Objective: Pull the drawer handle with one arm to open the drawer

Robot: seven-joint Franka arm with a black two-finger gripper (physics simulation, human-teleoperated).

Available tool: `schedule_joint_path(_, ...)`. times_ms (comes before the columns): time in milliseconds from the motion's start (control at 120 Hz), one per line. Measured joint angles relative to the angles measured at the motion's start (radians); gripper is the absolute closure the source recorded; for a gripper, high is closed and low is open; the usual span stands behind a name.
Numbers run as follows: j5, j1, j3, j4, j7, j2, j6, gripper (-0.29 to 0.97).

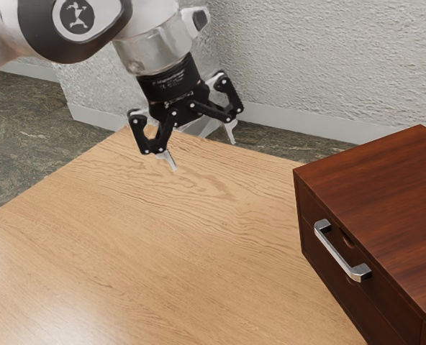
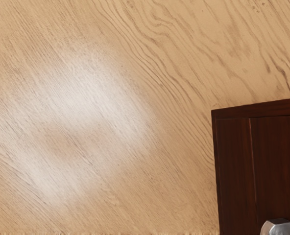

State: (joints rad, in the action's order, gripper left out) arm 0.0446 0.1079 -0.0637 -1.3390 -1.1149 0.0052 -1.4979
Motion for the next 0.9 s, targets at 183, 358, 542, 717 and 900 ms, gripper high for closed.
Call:
schedule_joint_path(183, 0.017, 0.041, -0.038, -0.186, -0.106, -0.049, -0.184, 0.0)
schedule_joint_path(358, 0.025, 0.097, -0.054, -0.337, -0.181, -0.109, -0.338, 0.0)
schedule_joint_path(542, 0.029, 0.085, -0.058, -0.43, -0.239, -0.123, -0.487, 0.0)
schedule_joint_path(717, 0.032, 0.086, -0.071, -0.522, -0.28, -0.133, -0.617, 0.0)
schedule_joint_path(900, 0.033, 0.086, -0.08, -0.563, -0.312, -0.13, -0.712, 0.0)
